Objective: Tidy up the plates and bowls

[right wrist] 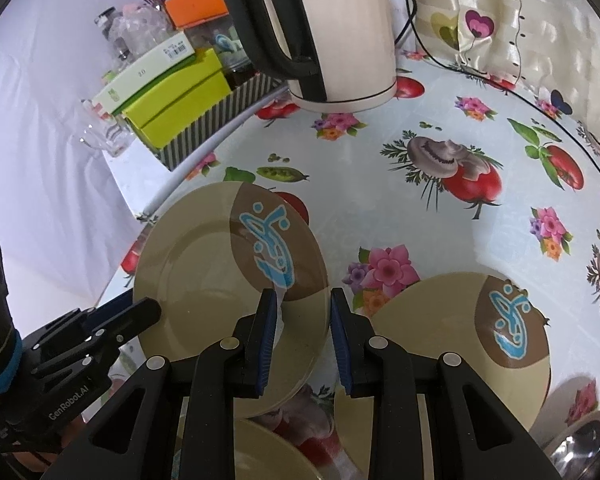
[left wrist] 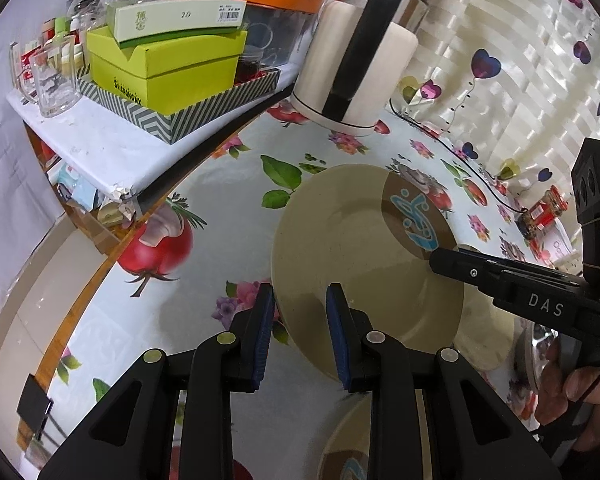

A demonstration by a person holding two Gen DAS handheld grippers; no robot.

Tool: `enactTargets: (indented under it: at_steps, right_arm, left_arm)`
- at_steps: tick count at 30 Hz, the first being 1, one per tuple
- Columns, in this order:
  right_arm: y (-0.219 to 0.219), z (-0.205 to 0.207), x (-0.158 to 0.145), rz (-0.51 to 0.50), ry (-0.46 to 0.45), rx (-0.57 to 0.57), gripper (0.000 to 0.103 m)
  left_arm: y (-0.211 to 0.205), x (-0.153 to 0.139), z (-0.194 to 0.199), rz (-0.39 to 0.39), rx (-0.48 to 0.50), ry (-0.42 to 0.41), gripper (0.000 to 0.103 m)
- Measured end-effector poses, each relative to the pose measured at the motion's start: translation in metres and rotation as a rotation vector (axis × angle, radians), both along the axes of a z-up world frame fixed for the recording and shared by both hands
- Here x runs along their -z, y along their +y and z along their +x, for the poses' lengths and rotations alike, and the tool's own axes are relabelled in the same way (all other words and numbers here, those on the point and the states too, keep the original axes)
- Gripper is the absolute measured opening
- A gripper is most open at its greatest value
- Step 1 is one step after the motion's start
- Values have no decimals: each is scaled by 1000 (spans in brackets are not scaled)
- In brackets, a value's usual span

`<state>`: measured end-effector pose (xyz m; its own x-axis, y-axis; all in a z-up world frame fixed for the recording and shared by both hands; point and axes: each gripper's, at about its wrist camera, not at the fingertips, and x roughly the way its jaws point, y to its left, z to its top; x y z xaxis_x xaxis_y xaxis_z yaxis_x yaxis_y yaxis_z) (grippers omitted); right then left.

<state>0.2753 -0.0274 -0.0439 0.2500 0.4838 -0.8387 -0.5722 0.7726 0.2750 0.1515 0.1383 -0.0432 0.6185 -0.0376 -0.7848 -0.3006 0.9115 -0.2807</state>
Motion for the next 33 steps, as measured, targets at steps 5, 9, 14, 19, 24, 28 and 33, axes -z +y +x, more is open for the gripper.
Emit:
enactTargets:
  at_steps: [5,9,14,19,24,28,33]
  right_arm:
    - [-8,-10,-10,1,-4,8,26]
    - [-17,-22,-13,-2,1,15,26]
    - [-32,-40,-11,-5,19,27,26]
    - [-49,-62,-5,-15,40,39,26]
    - [-62,-83,1,-26,62,51,26]
    - [-68,-98,4,-37,68,54,26]
    - [-73,-112,10,-50,83,58,26]
  left_arm:
    - [-10,-9,-9,12,12,5,27]
    - [-18,-13,-19,18,27,11,27]
    - [-33,-14,-36,25,50,29,27]
    - [-47,-9,-54,22,79,54,27]
    - [-58,-6,-70,26,95,76,27]
    - [-64,-3,-82,30,106,89,27]
    - [-68,-1,-92,30,114,98,27]
